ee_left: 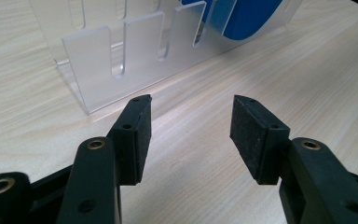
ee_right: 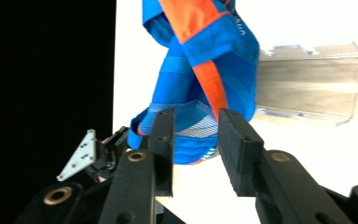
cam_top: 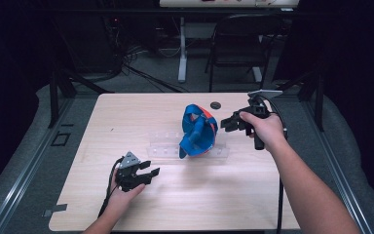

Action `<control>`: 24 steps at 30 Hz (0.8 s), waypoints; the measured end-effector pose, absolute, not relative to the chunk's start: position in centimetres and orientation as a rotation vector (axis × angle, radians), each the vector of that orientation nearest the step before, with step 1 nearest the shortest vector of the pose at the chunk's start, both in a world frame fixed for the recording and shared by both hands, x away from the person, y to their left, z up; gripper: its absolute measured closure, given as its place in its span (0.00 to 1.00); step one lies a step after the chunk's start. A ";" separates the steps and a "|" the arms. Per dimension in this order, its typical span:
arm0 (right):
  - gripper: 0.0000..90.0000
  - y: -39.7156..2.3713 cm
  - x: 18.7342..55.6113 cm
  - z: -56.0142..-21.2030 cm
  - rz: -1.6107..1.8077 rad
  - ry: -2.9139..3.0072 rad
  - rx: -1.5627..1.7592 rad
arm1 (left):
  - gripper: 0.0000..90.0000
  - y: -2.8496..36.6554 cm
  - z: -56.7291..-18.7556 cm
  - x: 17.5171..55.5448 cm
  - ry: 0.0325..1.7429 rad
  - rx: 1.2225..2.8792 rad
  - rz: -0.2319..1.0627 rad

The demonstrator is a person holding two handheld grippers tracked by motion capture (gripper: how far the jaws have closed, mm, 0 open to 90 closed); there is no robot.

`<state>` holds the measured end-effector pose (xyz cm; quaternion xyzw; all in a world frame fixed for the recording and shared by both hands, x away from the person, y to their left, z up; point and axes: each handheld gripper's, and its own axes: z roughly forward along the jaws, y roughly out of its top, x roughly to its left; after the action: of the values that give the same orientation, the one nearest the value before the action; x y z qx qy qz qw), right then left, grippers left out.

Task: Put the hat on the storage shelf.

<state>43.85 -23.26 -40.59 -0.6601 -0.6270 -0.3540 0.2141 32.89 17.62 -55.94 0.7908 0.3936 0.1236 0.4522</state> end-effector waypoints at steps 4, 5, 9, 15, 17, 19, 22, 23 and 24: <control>0.72 -23.7 43.4 -41.2 -0.966 -1.771 -1.848 | 0.55 17.8 -56.0 33.0 0.979 1.960 0.303; 0.72 -23.8 43.3 -41.4 -0.956 -1.784 -1.844 | 0.55 17.8 -56.0 33.0 0.979 1.960 0.303; 0.69 -24.0 42.8 -42.0 -0.941 -1.798 -1.859 | 0.55 17.9 -56.2 33.2 0.991 1.959 0.311; 0.64 -24.2 41.5 -42.9 -0.910 -1.858 -1.875 | 0.54 18.4 -56.2 33.3 1.001 1.962 0.321; 0.62 -24.3 41.0 -43.1 -0.919 -1.854 -1.878 | 0.54 18.5 -56.2 33.3 1.004 1.954 0.319; 0.60 -24.5 40.4 -43.7 -0.928 -1.851 -1.872 | 0.54 18.6 -56.2 33.3 1.012 1.952 0.320; 0.60 -24.6 39.7 -44.2 -0.925 -1.866 -1.879 | 0.54 18.7 -56.2 33.4 1.009 1.957 0.318; 0.59 -24.8 39.0 -44.9 -0.925 -1.897 -1.876 | 0.54 18.7 -56.2 33.4 1.016 1.954 0.320; 0.59 -24.7 38.6 -45.2 -0.923 -1.904 -1.888 | 0.54 18.8 -56.2 33.4 1.017 1.956 0.321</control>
<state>38.60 -24.70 -45.19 -0.6580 -0.6636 -0.3217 0.1525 33.44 18.75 -56.23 0.7878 0.4097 0.1295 0.4413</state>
